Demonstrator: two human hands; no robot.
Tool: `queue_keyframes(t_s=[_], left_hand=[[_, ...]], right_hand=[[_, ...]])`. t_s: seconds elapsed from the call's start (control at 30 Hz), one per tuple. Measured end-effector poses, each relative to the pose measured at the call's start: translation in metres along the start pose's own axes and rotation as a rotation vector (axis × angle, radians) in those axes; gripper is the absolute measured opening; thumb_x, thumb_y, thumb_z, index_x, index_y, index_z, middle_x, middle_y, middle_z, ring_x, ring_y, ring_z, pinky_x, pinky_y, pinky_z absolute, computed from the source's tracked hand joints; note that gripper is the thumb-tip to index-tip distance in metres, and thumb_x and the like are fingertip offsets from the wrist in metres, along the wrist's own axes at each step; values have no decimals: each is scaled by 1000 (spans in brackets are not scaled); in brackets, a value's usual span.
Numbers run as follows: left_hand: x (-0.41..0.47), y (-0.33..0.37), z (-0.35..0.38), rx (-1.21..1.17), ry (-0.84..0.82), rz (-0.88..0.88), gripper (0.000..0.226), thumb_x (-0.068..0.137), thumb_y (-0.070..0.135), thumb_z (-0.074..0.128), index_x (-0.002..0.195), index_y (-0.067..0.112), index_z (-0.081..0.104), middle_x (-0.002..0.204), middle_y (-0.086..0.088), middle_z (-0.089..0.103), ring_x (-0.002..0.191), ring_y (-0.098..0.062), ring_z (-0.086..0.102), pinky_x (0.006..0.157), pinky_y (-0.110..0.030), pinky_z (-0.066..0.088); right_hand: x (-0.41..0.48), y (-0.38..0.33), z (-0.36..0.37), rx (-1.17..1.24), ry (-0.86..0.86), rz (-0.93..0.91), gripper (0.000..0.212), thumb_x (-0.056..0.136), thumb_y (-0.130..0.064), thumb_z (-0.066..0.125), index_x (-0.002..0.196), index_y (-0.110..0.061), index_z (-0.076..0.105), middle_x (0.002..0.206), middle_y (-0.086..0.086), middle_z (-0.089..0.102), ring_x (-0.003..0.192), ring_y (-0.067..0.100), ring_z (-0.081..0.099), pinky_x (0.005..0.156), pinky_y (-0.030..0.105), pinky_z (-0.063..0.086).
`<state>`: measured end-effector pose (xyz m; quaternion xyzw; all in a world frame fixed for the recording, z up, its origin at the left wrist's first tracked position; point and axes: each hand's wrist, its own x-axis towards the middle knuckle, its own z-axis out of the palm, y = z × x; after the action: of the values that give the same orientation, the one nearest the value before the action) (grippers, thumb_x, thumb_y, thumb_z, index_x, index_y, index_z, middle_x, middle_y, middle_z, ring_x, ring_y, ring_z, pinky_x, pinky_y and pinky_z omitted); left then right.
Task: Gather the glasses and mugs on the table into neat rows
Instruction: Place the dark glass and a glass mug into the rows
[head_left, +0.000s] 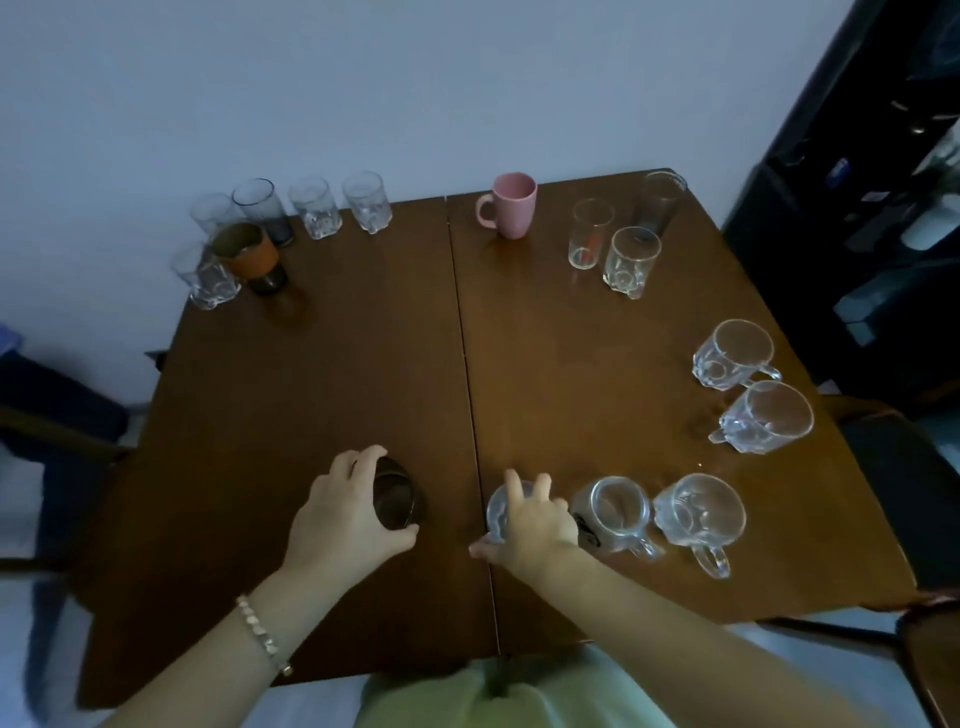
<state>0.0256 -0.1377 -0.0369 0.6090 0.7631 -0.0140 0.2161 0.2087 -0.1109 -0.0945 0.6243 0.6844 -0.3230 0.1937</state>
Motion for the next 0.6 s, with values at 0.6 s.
queue_keyframes(t_s=[0.6], left_hand=[[156,-115,-116,-26,101,36,88,71,54,71,145,30,28,143,-2,33,131,-24,33,98,-37,44]], right_hand=[[88,-117,-151,384,154,-129,87,65,-26,82,137,-25,32,130,1,32,105,23,54,89,31,51]])
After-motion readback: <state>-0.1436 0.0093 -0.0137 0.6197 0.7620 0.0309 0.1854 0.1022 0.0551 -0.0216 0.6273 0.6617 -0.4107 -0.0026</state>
